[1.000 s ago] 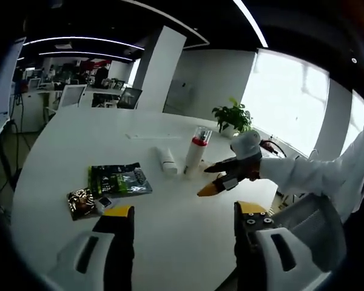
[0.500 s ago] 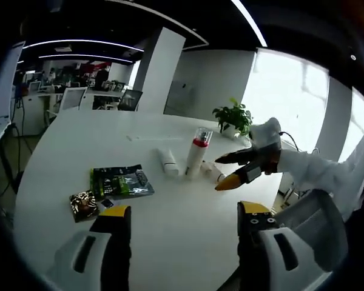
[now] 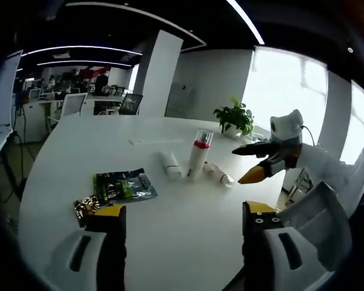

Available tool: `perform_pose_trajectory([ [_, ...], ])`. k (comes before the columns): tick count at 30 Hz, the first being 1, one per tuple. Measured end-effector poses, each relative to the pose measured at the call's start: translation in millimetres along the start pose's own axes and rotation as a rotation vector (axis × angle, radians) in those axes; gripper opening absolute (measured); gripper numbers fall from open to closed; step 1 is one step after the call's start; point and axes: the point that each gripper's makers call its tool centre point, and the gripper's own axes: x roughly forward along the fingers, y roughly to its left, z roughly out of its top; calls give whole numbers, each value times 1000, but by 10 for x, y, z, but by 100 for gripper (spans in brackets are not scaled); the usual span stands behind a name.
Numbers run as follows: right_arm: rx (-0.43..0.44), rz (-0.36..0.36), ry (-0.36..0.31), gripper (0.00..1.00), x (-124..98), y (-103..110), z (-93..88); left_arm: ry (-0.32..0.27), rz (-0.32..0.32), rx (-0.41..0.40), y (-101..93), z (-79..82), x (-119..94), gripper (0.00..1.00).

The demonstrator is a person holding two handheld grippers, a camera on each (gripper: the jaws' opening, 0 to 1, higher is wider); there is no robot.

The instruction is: Arrange the skincare products in the storage area until every visible bottle or jar stands upright without overlapping.

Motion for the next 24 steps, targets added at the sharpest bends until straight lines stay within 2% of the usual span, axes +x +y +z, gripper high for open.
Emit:
perform_pose_trajectory([
  [7,-18,-39,2,100,-120,15,-49,9,18,64,-18,-8,3,82],
  [11,-14,-50,8,100,-175,42,-103,21,12,75,-34,-29,14,85],
  [15,-10,-54,4,100,-224,56,-138,11,19,77,-51,-9,6,94],
  [17,23,-45,-5,100,-248,92,-156,6,31,85,-43,4,-8,96],
  [19,17,-60,-11,100,-267,101,-178,6,34,78,-35,1,-13,97],
  [24,21,-74,-17,100,-277,133,-242,52,26,77,-44,-106,6,99],
])
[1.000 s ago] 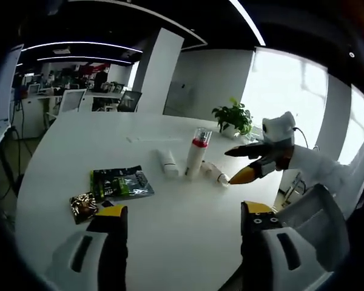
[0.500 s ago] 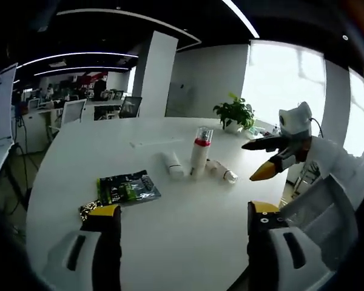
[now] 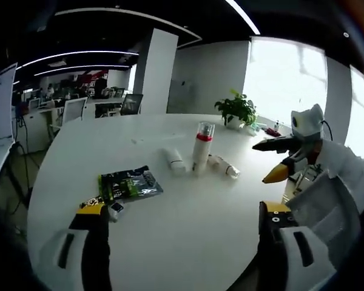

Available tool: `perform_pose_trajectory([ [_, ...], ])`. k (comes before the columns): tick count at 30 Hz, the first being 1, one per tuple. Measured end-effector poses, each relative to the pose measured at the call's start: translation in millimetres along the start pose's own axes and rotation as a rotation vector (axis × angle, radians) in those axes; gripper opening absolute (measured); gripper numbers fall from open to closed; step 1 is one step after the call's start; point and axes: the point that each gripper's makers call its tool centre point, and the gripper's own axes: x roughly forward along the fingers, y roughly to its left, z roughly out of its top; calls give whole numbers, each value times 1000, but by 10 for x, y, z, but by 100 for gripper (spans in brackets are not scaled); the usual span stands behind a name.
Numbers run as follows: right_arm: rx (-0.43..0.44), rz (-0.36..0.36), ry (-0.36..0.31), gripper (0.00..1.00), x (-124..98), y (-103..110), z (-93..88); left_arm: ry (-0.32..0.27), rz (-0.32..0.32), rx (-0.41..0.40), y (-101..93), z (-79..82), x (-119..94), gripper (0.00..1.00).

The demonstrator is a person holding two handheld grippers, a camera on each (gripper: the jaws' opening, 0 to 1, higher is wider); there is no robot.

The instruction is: Arrange the skincare products in the storage area until every visible bottle or jar stands upright without overlapping.

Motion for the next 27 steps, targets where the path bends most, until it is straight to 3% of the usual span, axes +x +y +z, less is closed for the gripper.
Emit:
perform_pose_trajectory([
  [7,11,-44,-21,100,40,15,-68,41,22,28,58,-57,46,99],
  [12,-18,-92,26,100,28,-91,-216,76,45,21,108,-173,19,99],
  [15,-23,-113,63,100,22,-142,-311,80,28,14,35,-204,20,99],
  [21,1,-135,56,100,-9,-202,-307,94,24,45,32,-198,45,99],
  [24,71,-116,17,100,-16,-172,-248,103,28,50,56,-222,43,99],
  [27,61,-93,8,100,1,-90,-213,99,20,34,54,-246,8,99],
])
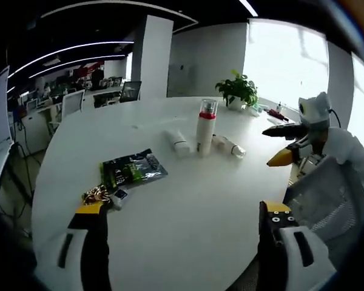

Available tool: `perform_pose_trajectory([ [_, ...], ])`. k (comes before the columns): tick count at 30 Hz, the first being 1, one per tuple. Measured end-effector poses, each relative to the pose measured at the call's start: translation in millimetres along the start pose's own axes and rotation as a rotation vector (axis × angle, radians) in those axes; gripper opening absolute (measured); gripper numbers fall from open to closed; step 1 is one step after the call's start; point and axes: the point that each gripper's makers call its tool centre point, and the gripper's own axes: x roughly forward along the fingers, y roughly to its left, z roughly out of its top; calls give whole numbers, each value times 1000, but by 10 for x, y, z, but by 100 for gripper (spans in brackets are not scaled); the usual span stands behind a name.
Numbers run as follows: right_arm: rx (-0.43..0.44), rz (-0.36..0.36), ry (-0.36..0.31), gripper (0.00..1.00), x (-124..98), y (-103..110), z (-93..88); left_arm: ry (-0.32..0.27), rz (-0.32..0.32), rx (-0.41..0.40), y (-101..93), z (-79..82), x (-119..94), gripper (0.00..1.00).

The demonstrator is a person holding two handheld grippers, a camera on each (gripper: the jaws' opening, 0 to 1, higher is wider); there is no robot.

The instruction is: Arrange the skincare products in the storage area until every visible bottle or jar stands upright without overlapping.

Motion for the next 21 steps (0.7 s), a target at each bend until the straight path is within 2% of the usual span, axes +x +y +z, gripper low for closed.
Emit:
perform_pose_trajectory([
  [5,-16,11,2,100,17,57,9,-16,21,-22,71,31,-15,99],
  [9,-27,16,31,100,50,51,-39,-7,-6,-34,16,28,9,99],
  [12,-28,13,-10,100,76,16,75,-13,4,-6,57,95,45,99],
  [14,-11,27,-23,100,102,29,129,-16,10,-22,84,102,56,99],
  [17,-34,32,-9,100,120,61,94,6,12,-47,108,31,57,99],
  [19,-65,37,6,100,128,68,70,8,11,-53,103,32,63,99],
  [21,-61,31,-9,100,131,45,104,2,9,-53,113,54,81,99],
])
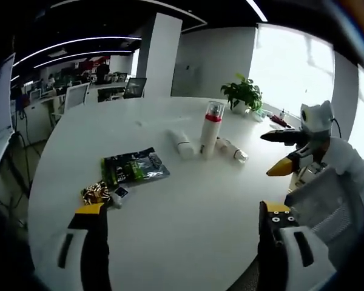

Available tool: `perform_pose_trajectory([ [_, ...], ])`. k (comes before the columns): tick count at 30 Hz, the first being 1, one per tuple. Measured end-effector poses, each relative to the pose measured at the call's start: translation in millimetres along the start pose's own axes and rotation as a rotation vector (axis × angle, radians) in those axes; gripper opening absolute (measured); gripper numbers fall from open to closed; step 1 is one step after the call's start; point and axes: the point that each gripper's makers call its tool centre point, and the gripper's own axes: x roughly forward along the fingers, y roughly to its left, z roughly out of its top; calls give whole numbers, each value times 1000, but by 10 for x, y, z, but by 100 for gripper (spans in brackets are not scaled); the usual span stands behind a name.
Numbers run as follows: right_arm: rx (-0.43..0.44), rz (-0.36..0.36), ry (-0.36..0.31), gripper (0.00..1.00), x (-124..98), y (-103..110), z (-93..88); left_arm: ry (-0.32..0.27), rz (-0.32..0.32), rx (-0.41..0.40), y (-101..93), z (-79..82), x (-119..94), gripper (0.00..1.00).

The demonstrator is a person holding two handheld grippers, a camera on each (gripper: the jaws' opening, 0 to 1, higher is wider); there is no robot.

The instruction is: Arrange the skincare products in the storage area until every visible bottle or jar stands upright without overlapping.

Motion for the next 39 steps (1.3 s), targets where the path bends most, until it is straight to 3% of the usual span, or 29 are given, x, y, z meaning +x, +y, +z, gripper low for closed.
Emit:
perform_pose_trajectory([
  [4,32,1,-5,100,-1,-35,1,15,-8,-11,50,-23,60,99],
  [14,-9,1,35,100,0,-15,-92,22,-43,-21,1,-60,92,99],
  [17,-17,1,41,100,-20,12,-110,-4,-98,-42,-115,-4,100,99],
  [18,-19,1,44,100,-36,21,-122,-6,-156,-52,-208,-4,109,99],
  [20,-22,-2,43,100,-73,28,-129,31,-223,-76,-318,-73,139,99],
  [23,-18,-14,41,100,-93,3,-126,57,-232,-32,-328,-104,202,99],
  [34,4,-34,33,100,-117,-48,-103,39,-260,-15,-229,123,302,99],
  [39,19,-28,26,100,-129,-53,-55,33,-287,-8,-178,249,441,99],
])
